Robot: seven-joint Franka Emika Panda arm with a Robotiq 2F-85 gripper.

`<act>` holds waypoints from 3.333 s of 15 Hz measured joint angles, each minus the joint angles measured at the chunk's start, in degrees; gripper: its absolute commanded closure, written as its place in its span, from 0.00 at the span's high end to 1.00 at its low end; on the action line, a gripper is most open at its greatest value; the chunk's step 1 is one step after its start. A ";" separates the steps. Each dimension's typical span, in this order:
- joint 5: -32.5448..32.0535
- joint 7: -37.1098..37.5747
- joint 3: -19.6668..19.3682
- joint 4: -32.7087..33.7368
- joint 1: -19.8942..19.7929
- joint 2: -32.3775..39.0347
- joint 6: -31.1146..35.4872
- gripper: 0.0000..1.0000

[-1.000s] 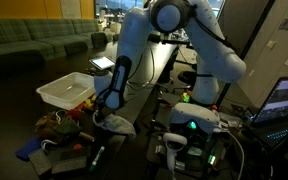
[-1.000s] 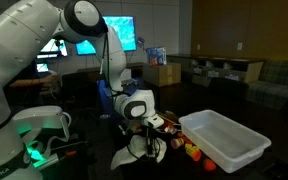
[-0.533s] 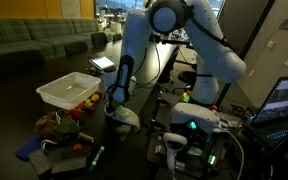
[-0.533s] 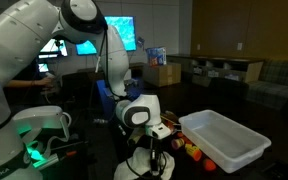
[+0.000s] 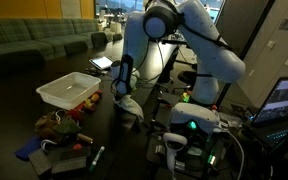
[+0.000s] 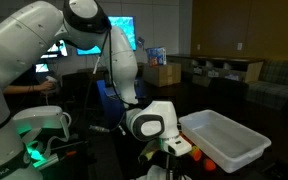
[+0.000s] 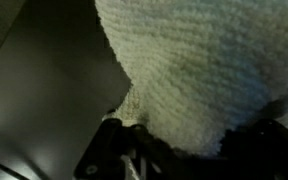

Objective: Use the towel to push the items that are on the table to the left

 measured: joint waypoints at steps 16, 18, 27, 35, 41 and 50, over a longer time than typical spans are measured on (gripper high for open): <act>-0.41 -6.74 4.50 24.49 -17.82 10.16 -0.27 0.00; -0.37 -6.80 5.78 26.41 -18.75 10.76 -0.33 0.00; -0.19 -6.88 9.46 31.89 -20.42 12.61 -1.25 0.00; -0.19 -6.97 11.58 31.95 -18.67 12.31 -1.23 0.00; 0.08 -6.86 11.95 30.06 -14.35 11.35 -1.23 0.00; 1.62 -4.76 13.71 25.89 -7.64 8.35 -3.44 0.00</act>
